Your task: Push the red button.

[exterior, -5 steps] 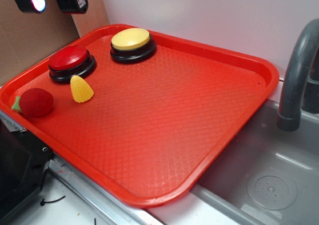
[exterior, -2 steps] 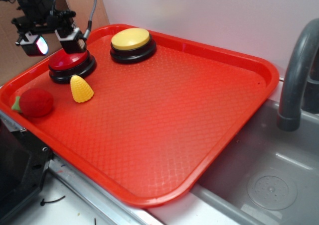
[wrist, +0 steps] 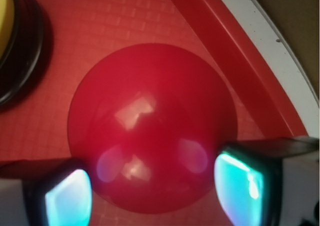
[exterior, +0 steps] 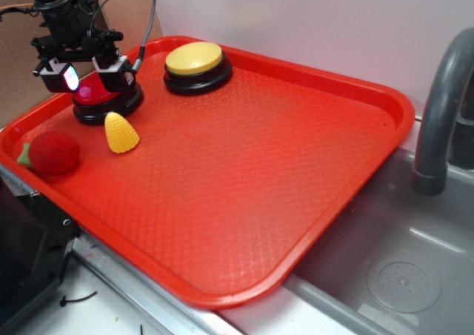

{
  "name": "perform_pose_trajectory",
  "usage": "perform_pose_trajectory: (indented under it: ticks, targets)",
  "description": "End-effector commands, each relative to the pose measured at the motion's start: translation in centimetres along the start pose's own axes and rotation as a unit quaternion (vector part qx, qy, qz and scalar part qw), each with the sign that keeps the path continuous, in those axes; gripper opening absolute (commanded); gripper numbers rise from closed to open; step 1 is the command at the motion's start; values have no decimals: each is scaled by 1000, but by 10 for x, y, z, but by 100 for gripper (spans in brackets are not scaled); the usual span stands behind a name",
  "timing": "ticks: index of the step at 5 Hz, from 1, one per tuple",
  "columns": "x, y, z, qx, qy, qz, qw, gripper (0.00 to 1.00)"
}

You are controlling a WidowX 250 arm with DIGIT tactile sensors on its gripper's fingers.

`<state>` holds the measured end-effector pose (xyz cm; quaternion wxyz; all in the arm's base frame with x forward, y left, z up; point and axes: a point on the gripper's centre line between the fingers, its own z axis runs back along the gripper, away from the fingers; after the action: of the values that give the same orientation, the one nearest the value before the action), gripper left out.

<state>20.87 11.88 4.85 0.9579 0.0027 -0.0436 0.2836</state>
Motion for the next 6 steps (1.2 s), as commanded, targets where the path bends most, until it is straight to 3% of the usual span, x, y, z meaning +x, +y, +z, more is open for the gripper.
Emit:
perform_pose_trajectory:
  ticks: [1, 2, 3, 4, 6]
  targets:
    - [-3, -6, 31, 26, -31, -8, 999, 100]
    - [-8, -8, 60, 30, -39, -14, 999, 100]
    - [-13, -9, 78, 20, -22, -11, 999, 100]
    - [-16, -14, 91, -8, 10, -26, 1000, 100]
    - [-18, -18, 108, -2, -11, -20, 1000, 100]
